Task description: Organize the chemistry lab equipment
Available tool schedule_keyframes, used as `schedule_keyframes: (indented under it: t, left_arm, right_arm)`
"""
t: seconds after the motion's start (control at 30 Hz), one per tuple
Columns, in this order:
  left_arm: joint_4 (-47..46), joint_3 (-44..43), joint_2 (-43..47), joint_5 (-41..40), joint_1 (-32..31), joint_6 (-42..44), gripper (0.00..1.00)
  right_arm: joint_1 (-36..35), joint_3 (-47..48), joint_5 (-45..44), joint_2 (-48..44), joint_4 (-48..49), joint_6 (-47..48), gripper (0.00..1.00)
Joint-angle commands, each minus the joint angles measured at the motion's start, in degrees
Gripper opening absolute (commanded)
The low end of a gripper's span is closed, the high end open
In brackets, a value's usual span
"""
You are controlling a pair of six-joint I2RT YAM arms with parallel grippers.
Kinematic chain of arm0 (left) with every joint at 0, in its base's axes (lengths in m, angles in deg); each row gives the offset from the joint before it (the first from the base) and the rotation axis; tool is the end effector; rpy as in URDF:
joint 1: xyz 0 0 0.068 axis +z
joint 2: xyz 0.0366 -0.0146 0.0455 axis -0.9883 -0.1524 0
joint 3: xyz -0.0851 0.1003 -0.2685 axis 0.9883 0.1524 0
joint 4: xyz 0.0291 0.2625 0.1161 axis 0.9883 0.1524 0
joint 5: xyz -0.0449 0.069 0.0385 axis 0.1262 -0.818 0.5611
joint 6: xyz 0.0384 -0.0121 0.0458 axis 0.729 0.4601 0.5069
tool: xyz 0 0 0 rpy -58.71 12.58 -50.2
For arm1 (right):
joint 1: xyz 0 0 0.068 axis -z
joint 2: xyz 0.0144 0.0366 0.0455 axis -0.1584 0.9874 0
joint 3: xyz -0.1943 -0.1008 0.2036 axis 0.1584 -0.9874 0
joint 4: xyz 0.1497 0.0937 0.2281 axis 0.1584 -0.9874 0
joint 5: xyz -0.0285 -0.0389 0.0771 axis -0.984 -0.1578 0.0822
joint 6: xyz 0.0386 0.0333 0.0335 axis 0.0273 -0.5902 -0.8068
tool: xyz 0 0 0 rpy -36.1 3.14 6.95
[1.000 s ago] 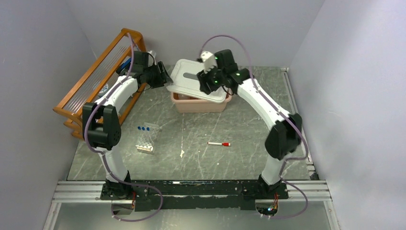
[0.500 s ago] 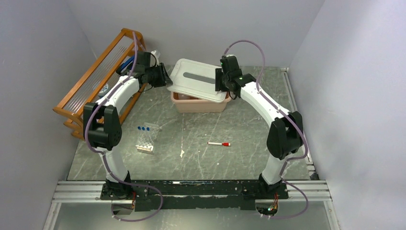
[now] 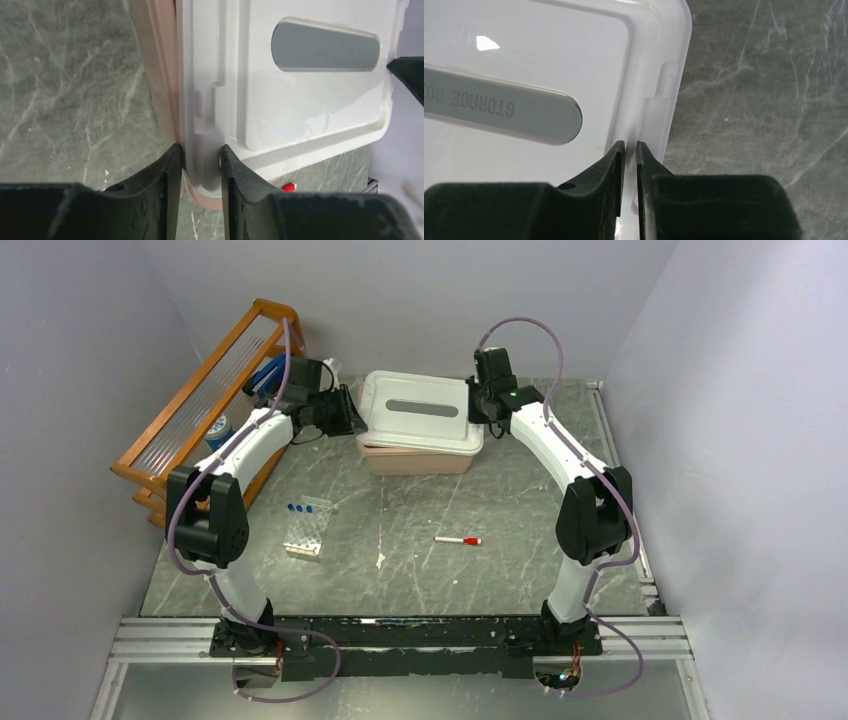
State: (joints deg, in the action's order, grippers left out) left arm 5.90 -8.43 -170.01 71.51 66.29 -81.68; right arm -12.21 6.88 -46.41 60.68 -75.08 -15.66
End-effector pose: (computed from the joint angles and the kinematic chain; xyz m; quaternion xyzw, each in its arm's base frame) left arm 0.4286 -0.1299 0.2875 -0.0246 0.9074 -0.2817 0.3109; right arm 0.4334 0.1603 0.3159 -0.0307 0.9155 0.0357 0.3996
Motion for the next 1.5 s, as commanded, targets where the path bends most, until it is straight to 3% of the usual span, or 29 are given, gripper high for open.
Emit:
schedule_keyframes:
  t: [0.0, 0.23, 0.43, 0.6, 0.8, 0.93, 1.07, 1.27, 1.47]
  left_arm:
    - [3.43, 2.55, 3.41, 1.61, -0.73, -0.46, 0.30]
    - [8.23, 4.67, 5.76, -5.13, -1.49, -2.57, 0.35]
    - [8.15, 3.41, 5.47, -4.13, -1.58, -2.29, 0.52]
    - [6.41, 3.18, 4.23, -3.11, -1.58, -2.75, 0.52]
    - [6.34, -0.78, 2.46, -8.60, -1.58, -1.60, 0.57]
    - [4.08, -4.76, 0.93, -11.37, -1.50, 0.11, 0.67]
    - [4.37, -10.42, -3.86, -11.38, -1.41, 1.76, 0.70]
    - [3.81, -11.42, -8.37, -10.73, -1.41, 2.88, 0.63]
    - [5.75, -10.56, -10.97, -14.57, -1.49, 4.44, 0.35]
  right_arm:
    - [1.89, -1.56, 4.23, 2.05, 3.16, 8.39, 0.17]
    - [2.16, 1.56, 5.10, 6.12, 5.47, 15.30, 0.19]
    - [2.58, 2.08, 4.66, 7.45, 6.50, 18.41, 0.21]
    - [3.62, 3.30, 5.60, 9.56, 7.28, 18.69, 0.21]
    - [4.09, 5.85, 5.44, 12.23, 6.41, 15.29, 0.20]
    - [4.32, 6.62, -0.28, 13.29, 3.67, 8.00, 0.22]
    - [4.37, 6.81, -2.02, 14.08, 0.99, 2.59, 0.25]
    - [4.36, 7.23, -0.37, 15.99, -2.22, -0.33, 0.27]
    - [4.35, 9.26, 1.16, 16.79, -4.93, -1.18, 0.23]
